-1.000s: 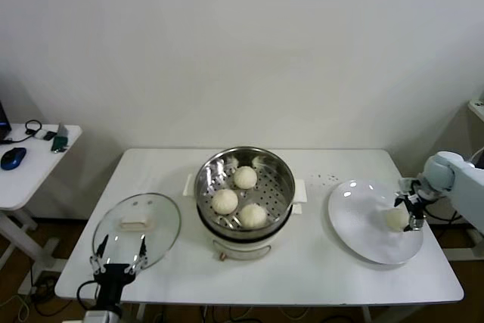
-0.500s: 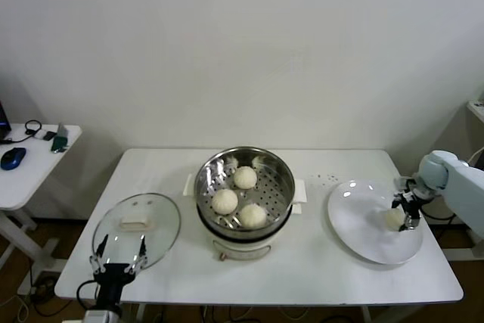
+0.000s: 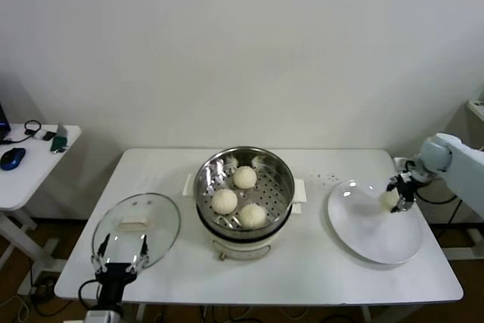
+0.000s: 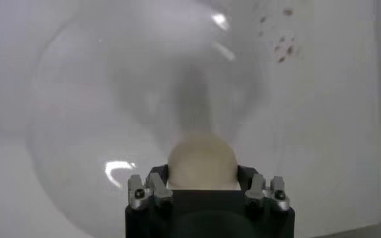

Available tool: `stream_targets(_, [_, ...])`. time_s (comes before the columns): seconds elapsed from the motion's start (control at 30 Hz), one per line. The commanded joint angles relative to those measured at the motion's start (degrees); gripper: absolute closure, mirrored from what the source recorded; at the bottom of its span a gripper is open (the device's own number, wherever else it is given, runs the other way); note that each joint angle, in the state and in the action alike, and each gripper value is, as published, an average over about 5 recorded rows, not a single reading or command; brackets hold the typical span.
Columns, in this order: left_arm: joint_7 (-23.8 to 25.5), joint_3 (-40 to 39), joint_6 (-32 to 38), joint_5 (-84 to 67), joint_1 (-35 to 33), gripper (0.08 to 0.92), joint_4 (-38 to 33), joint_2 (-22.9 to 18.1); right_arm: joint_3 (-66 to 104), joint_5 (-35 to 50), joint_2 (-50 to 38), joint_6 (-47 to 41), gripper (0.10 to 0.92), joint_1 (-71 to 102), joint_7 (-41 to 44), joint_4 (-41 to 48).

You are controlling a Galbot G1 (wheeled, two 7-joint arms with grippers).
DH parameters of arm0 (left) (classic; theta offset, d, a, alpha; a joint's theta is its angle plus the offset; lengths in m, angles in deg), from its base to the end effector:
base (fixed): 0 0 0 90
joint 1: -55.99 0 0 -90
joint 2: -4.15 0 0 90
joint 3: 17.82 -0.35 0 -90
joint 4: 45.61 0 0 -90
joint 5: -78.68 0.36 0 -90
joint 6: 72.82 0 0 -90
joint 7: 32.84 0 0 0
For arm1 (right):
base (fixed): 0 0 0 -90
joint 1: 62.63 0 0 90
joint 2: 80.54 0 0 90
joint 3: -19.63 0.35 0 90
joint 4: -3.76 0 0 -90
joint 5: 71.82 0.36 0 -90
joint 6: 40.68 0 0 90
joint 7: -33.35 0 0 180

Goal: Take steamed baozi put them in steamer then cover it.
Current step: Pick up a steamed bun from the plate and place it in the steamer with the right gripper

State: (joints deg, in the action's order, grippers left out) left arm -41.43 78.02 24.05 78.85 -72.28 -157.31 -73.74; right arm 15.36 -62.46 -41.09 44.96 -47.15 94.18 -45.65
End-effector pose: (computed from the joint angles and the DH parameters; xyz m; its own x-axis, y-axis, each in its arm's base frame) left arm 0.1343 0.0788 -0.3670 -0.9835 -0.1320 0.1233 -0.0978 0.9631 0.2509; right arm 0.5552 -0.2779 -0.1749 -0.1817 -0.0539 0.9819 -0.9749 0.1408 -0.1727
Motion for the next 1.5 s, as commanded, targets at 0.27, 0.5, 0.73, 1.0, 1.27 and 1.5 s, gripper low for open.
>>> stream_targets(0.27, [1.1,-2.1,0.4,-0.5,-0.4,0.177,-1.1,1.5,-34.1,43.1,14.0,-9.1,0.338,-39.0,-4.9,-11.2])
stream_targets(0.5, [2.0,-2.7,0.4,-0.6,-0.7,0.177,-1.8,2.3,-39.5,54.2,23.3,-10.8,0.338,-44.9,-7.0,-14.7])
stream_targets(0.73, [3.0,-2.4,0.4,-0.9,-1.4,0.177,-2.3,2.2,-40.3,58.4,29.2,-12.6,0.338,-43.7,-10.4,-18.6])
stream_targets(1.0, [3.0,-2.5,0.4,-0.7,-1.4,0.177,-2.5,2.5,-42.7,58.0,32.5,-13.3,0.338,-38.7,-13.5,-22.5])
stream_targets(1.27, [2.9,-2.5,0.2,-0.8,-1.3,0.177,-2.2,2.5,-44.5,55.1,34.2,-13.3,0.338,-34.4,-14.5,-22.4])
stream_targets(1.5, [2.7,-2.5,0.1,-1.0,-1.0,0.177,-1.7,2.4,-45.0,52.7,34.7,-13.3,0.338,-32.1,-14.4,-21.0])
